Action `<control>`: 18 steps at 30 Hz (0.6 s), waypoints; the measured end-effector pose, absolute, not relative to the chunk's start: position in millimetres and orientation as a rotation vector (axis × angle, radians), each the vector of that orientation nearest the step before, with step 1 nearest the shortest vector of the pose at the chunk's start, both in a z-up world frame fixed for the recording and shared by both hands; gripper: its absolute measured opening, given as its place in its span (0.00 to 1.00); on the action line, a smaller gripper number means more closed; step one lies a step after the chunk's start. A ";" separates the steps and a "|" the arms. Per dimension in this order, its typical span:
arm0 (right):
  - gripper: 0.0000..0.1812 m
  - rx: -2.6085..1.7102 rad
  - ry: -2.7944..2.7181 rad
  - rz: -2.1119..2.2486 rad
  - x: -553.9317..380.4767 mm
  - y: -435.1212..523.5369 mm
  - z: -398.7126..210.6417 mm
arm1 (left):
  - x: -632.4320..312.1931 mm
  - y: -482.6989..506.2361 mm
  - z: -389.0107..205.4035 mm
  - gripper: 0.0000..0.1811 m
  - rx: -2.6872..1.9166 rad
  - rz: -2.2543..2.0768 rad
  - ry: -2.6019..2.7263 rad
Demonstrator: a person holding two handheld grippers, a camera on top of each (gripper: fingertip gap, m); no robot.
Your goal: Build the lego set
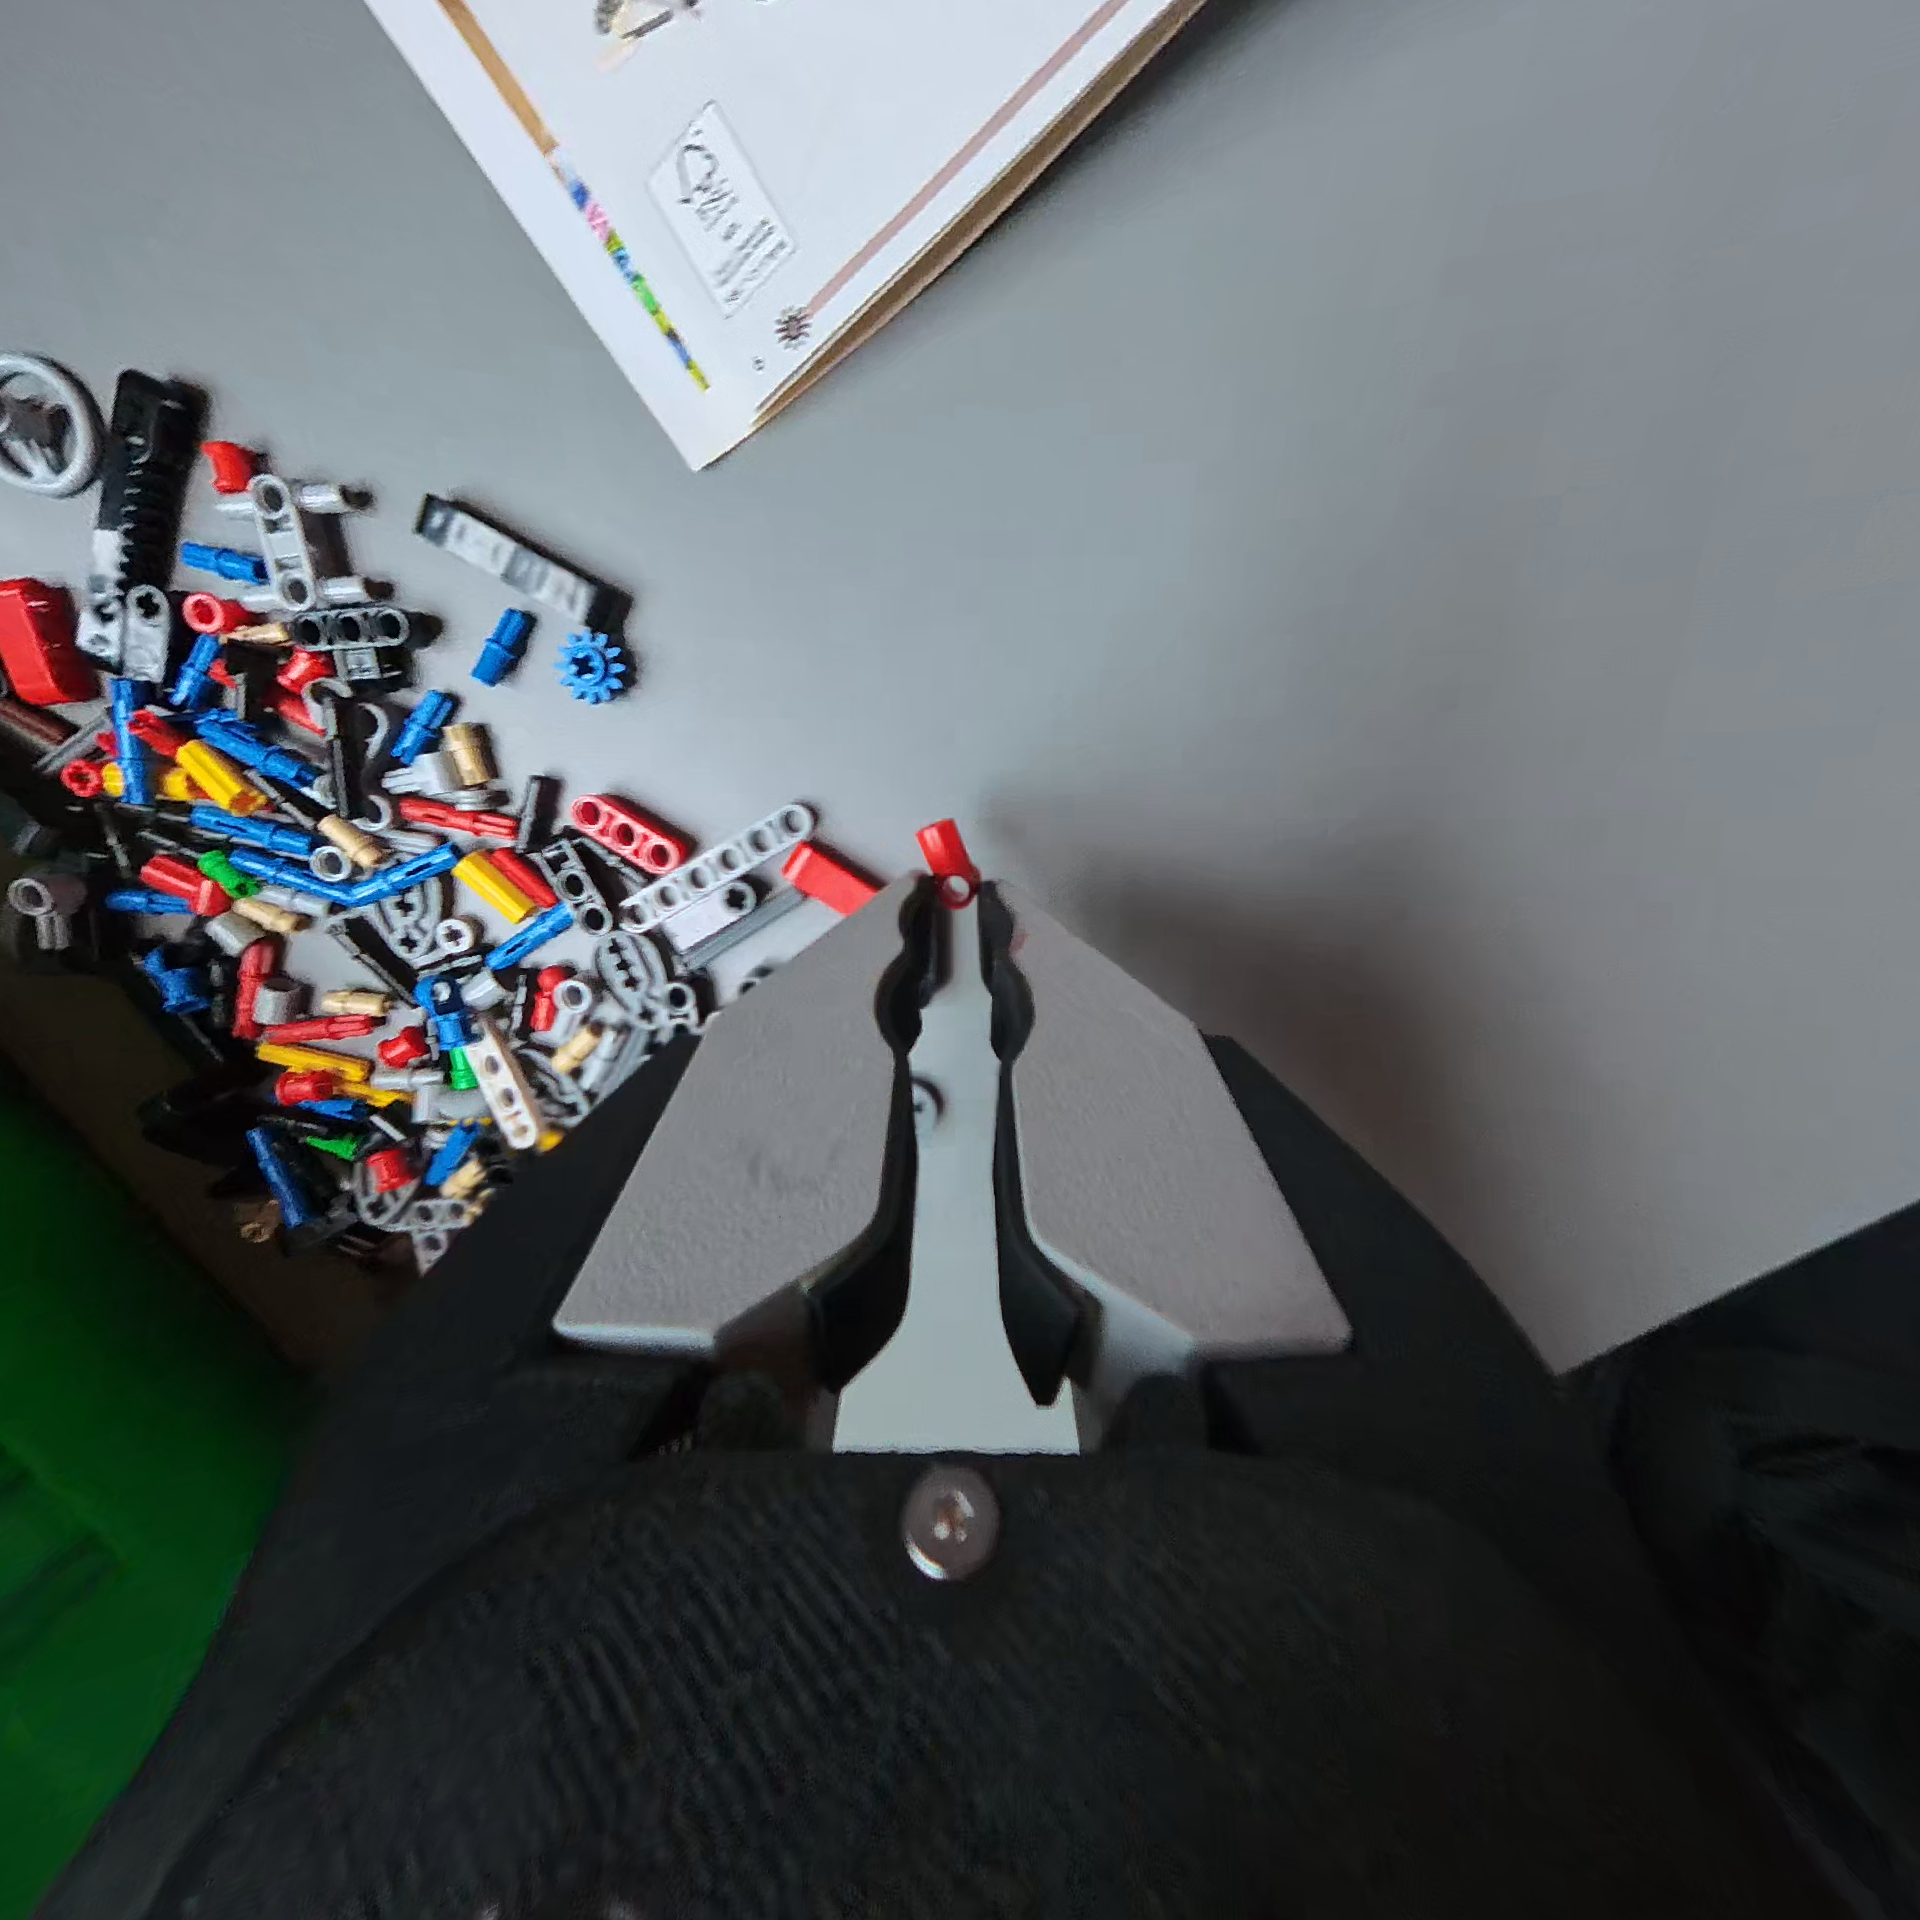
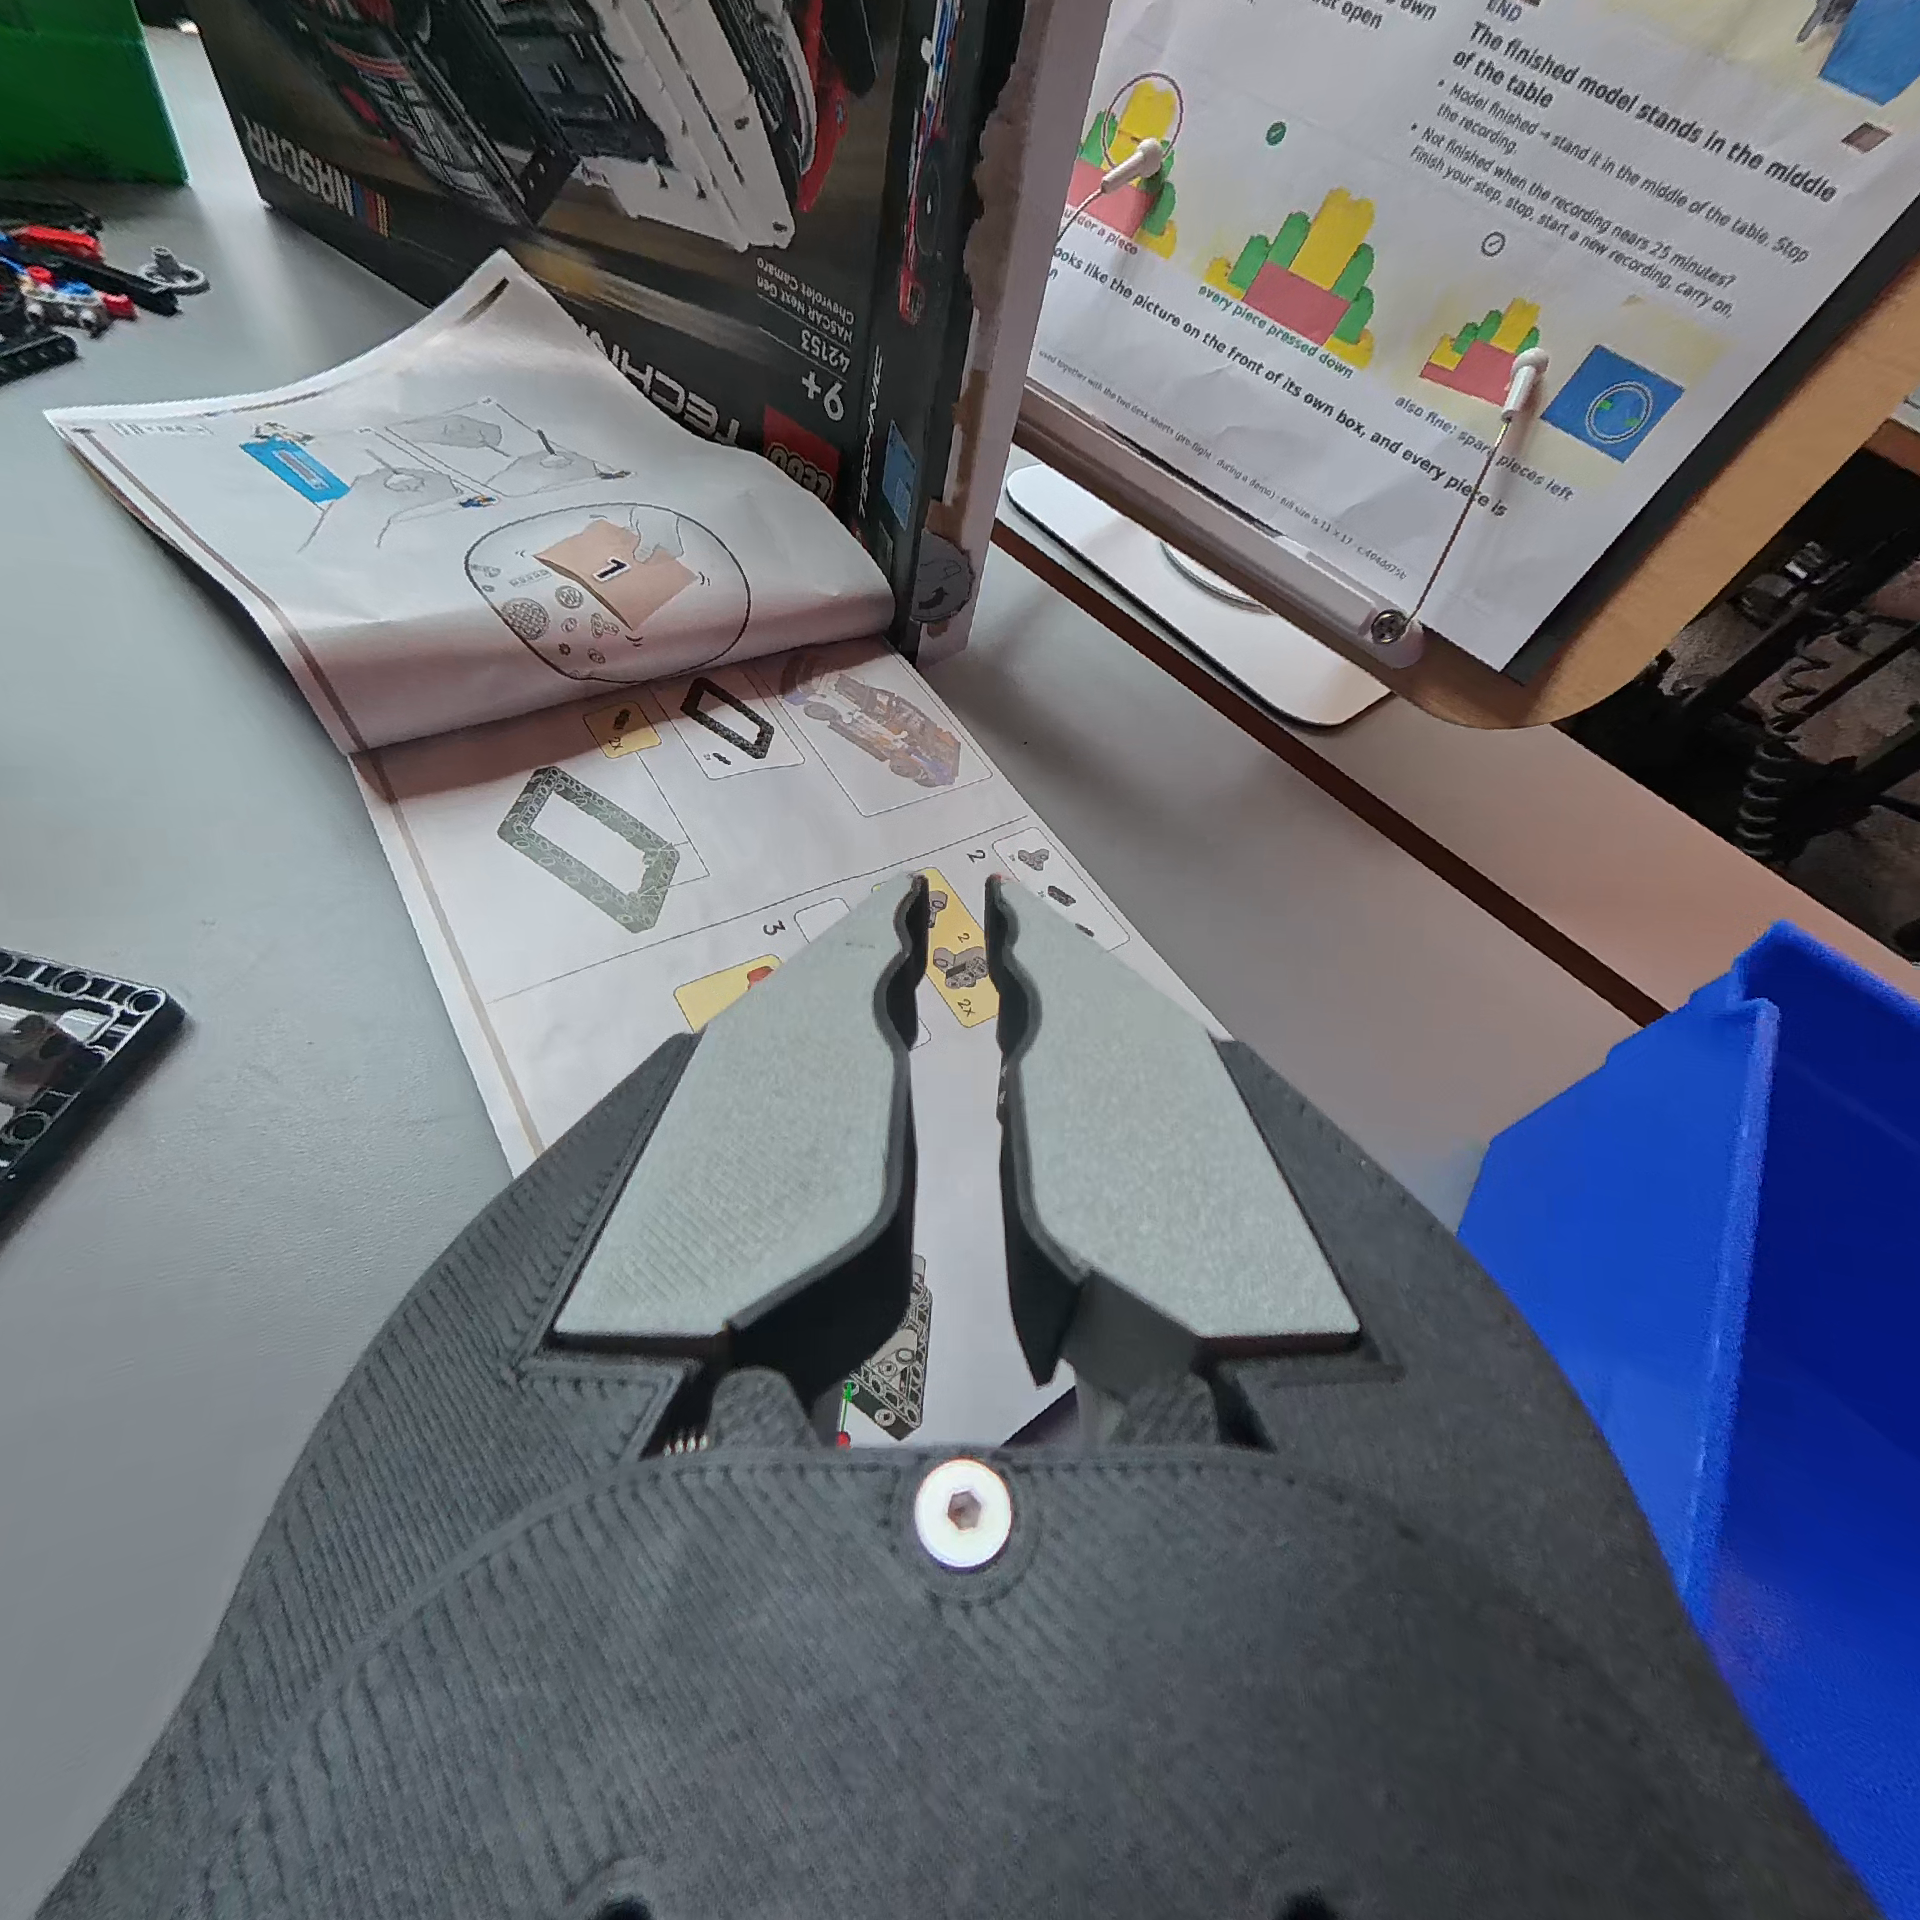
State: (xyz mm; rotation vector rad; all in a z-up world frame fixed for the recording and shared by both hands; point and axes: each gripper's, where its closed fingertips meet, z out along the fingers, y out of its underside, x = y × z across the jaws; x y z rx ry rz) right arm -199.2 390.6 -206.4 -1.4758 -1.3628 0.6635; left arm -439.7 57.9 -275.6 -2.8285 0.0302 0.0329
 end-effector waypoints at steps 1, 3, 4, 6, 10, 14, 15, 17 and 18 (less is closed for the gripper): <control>0.04 -1.479 -1.361 0.662 -199.0 391.2 -207.0 | -431.6 58.0 -275.2 0.03 -2.817 0.009 0.038; 0.04 -1.486 -1.356 0.659 -198.2 393.1 -207.7 | -414.4 57.4 -276.2 0.03 -2.798 -0.022 0.068; 0.04 -1.490 -1.351 0.657 -197.7 394.3 -207.9 | -405.7 57.9 -277.6 0.03 -2.784 -0.030 0.079; 0.04 -1.499 -1.339 0.664 -196.8 395.9 -207.7 | -386.0 59.5 -282.2 0.03 -2.759 -0.070 0.097; 0.04 -1.515 -1.323 0.671 -195.5 398.8 -209.4 | -362.7 64.2 -292.6 0.03 -2.722 -0.076 0.110; 0.03 -1.528 -1.319 0.674 -195.1 400.4 -212.5 | -369.4 66.9 -294.9 0.03 -2.715 -0.061 0.077; 0.04 -1.530 -1.318 0.673 -195.0 400.7 -213.0 | -369.8 67.3 -294.9 0.03 -2.713 -0.085 0.060; 0.04 -1.532 -1.317 0.674 -195.0 401.0 -213.0 | -366.1 68.9 -294.7 0.03 -2.697 -0.124 0.053; 0.04 -1.531 -1.317 0.676 -195.1 400.9 -212.8 | -362.7 70.0 -294.6 0.03 -2.683 -0.131 0.064</control>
